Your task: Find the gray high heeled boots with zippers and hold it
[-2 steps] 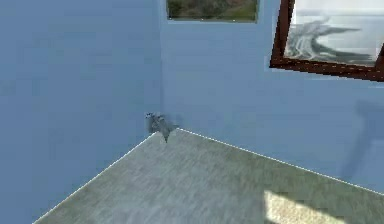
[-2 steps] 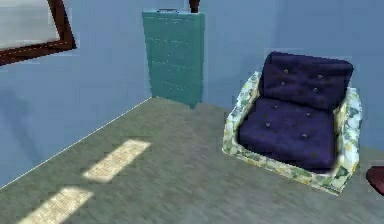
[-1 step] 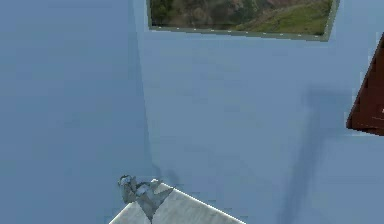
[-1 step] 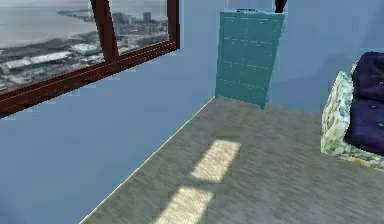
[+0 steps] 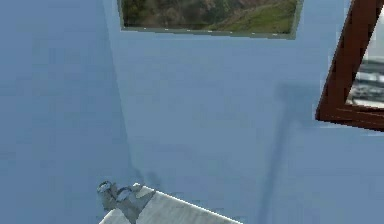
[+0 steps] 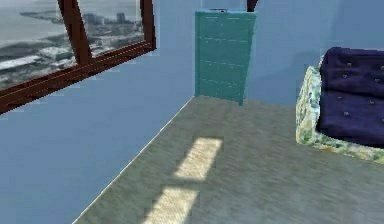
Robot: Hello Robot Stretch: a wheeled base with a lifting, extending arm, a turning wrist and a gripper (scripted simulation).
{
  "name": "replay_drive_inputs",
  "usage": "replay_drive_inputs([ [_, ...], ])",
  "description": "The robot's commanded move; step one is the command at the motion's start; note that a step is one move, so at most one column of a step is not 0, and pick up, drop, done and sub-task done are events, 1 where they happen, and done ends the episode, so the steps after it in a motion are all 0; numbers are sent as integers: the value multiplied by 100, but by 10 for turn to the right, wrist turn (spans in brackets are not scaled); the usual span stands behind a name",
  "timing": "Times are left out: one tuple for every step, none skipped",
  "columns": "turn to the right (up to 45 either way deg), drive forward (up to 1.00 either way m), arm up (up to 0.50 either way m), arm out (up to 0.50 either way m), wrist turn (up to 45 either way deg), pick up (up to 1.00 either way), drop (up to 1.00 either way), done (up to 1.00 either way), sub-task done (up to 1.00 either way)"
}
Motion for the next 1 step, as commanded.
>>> replay_drive_inputs([
  [0,25,0,0,0,0,0,0,0],
])
